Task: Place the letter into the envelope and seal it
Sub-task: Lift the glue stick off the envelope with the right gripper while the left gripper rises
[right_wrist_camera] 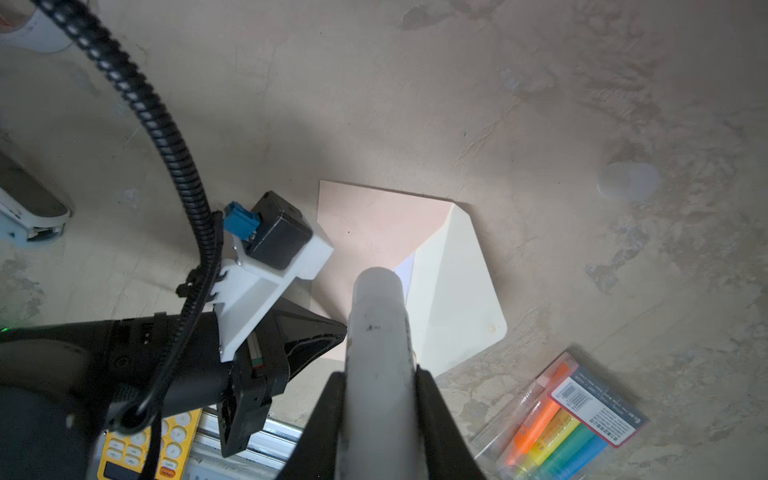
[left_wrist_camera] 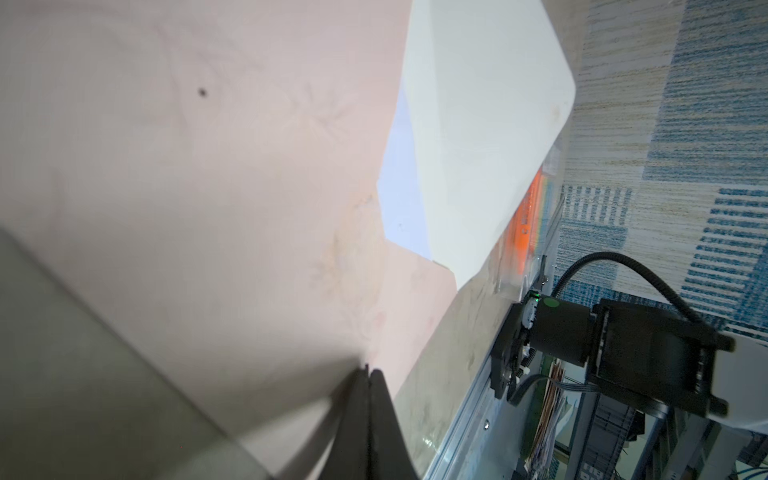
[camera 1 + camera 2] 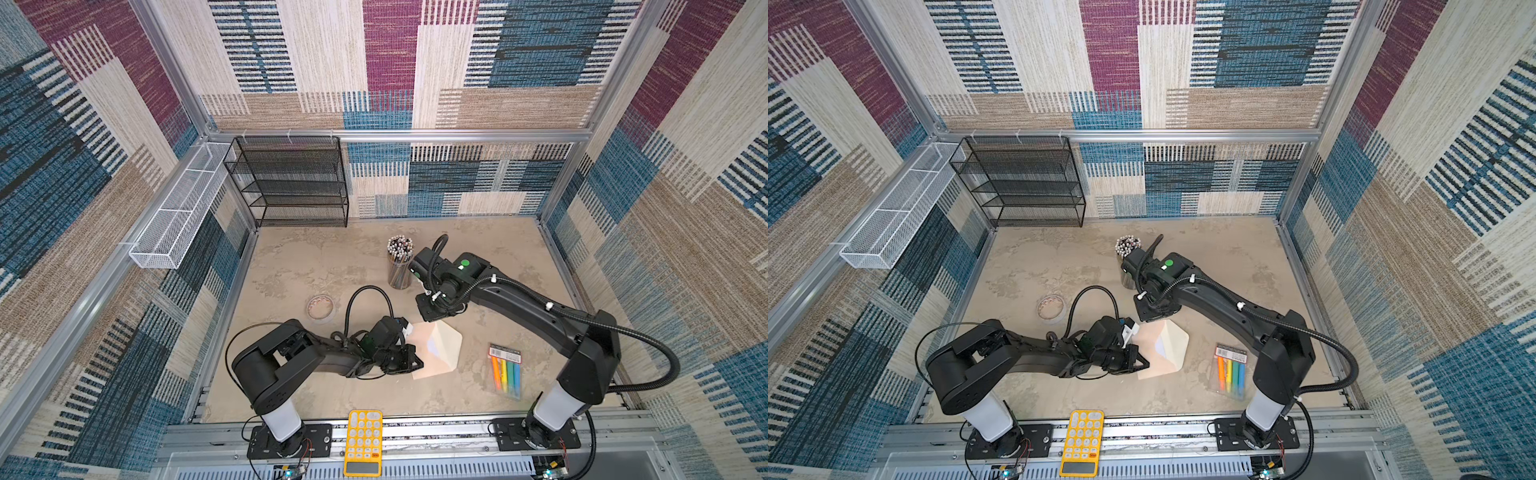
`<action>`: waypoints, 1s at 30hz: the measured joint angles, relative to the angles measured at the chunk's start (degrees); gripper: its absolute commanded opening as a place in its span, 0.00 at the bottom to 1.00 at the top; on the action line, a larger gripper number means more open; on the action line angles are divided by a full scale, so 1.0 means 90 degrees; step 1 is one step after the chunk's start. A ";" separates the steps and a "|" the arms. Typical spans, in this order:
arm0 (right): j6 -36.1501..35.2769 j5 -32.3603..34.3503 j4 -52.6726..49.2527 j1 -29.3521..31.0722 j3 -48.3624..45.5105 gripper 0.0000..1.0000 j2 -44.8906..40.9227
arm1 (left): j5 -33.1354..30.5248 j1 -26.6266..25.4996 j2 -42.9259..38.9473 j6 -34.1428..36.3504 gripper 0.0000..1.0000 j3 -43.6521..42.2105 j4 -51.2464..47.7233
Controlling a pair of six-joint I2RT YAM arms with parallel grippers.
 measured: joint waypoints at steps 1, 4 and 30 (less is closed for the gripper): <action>0.0015 -0.0036 0.0100 0.0002 -0.0131 0.00 -0.0168 | -0.0066 0.0000 -0.0068 0.0019 0.04 0.0041 -0.0180; 0.0083 -0.0087 0.0435 0.0002 -0.0588 0.00 -0.0804 | -0.0134 0.0005 -0.0350 0.0104 0.09 0.0219 -0.0685; 0.0046 -0.0148 0.6773 0.0012 -0.5605 0.00 -0.5501 | -0.2059 -0.0189 -0.6147 0.0539 0.63 -0.0039 -0.2421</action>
